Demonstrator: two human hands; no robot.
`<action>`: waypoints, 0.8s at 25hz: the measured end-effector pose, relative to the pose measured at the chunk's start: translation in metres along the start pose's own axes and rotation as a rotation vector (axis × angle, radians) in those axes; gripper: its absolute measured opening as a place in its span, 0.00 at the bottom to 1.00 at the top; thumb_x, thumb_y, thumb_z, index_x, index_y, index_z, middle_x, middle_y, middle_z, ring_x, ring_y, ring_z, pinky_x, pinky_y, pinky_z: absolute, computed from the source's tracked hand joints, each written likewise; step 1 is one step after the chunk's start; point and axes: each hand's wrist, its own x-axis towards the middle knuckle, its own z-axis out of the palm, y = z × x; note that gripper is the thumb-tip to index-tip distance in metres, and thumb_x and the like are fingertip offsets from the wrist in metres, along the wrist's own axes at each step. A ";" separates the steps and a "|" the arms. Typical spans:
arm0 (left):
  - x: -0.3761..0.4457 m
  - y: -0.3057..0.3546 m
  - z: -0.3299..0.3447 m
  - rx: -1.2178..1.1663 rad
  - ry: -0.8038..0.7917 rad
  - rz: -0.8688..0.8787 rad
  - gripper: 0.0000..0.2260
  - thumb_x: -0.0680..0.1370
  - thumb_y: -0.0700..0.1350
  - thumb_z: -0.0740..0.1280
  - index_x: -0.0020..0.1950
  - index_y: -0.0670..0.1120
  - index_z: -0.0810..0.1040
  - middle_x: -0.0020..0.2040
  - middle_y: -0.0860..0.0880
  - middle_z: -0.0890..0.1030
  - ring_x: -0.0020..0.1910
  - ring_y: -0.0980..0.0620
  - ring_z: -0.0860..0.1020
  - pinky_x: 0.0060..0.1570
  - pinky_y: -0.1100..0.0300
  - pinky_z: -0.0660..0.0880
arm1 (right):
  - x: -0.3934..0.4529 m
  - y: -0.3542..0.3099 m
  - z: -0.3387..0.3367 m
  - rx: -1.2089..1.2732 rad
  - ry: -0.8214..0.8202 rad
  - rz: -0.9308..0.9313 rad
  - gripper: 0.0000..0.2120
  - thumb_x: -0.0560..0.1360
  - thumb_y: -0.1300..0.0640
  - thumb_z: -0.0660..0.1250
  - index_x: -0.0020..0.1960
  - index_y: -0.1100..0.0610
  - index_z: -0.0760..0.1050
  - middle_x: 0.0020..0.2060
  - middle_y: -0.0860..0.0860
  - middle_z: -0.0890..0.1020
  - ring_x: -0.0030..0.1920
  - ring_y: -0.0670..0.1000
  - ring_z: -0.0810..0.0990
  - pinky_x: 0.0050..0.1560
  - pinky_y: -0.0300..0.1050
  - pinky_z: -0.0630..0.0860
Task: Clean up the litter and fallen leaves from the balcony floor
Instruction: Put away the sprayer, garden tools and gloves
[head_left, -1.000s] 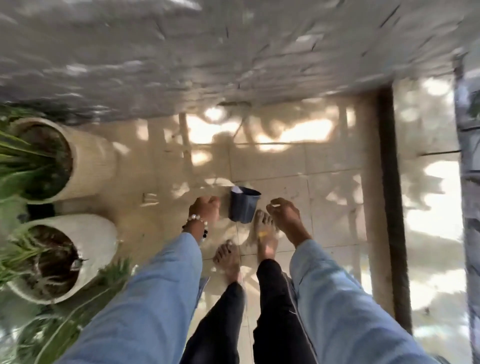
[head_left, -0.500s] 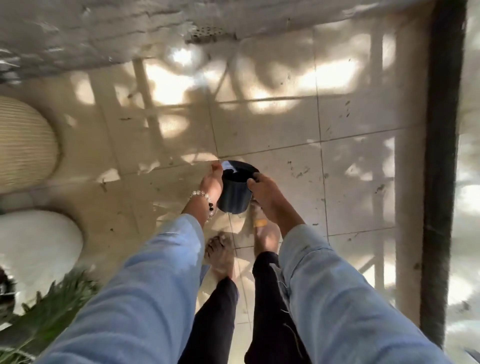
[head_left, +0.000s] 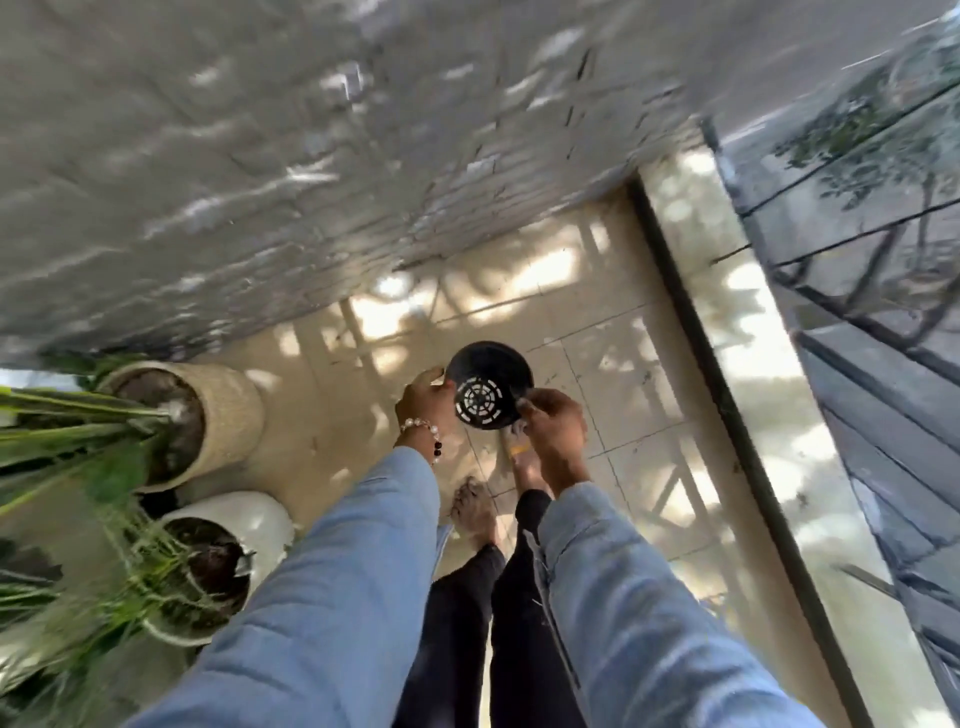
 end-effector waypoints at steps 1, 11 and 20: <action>-0.023 0.008 -0.010 0.030 0.009 0.031 0.17 0.72 0.51 0.66 0.60 0.49 0.81 0.56 0.43 0.83 0.54 0.41 0.81 0.56 0.48 0.78 | -0.022 -0.011 -0.013 0.009 0.028 -0.029 0.08 0.70 0.58 0.73 0.49 0.54 0.81 0.42 0.49 0.85 0.44 0.50 0.83 0.49 0.47 0.79; -0.205 0.027 -0.004 0.183 -0.121 0.312 0.12 0.67 0.45 0.71 0.49 0.52 0.84 0.44 0.45 0.86 0.42 0.45 0.84 0.46 0.50 0.82 | -0.192 -0.006 -0.146 0.330 0.323 -0.022 0.19 0.63 0.65 0.70 0.53 0.56 0.80 0.40 0.56 0.85 0.39 0.56 0.84 0.43 0.55 0.82; -0.367 0.005 0.116 0.592 -0.617 0.584 0.06 0.76 0.37 0.67 0.50 0.45 0.80 0.36 0.44 0.79 0.24 0.56 0.78 0.27 0.64 0.78 | -0.304 0.122 -0.285 0.729 0.659 0.045 0.13 0.66 0.69 0.68 0.46 0.57 0.83 0.32 0.53 0.82 0.29 0.50 0.78 0.30 0.40 0.77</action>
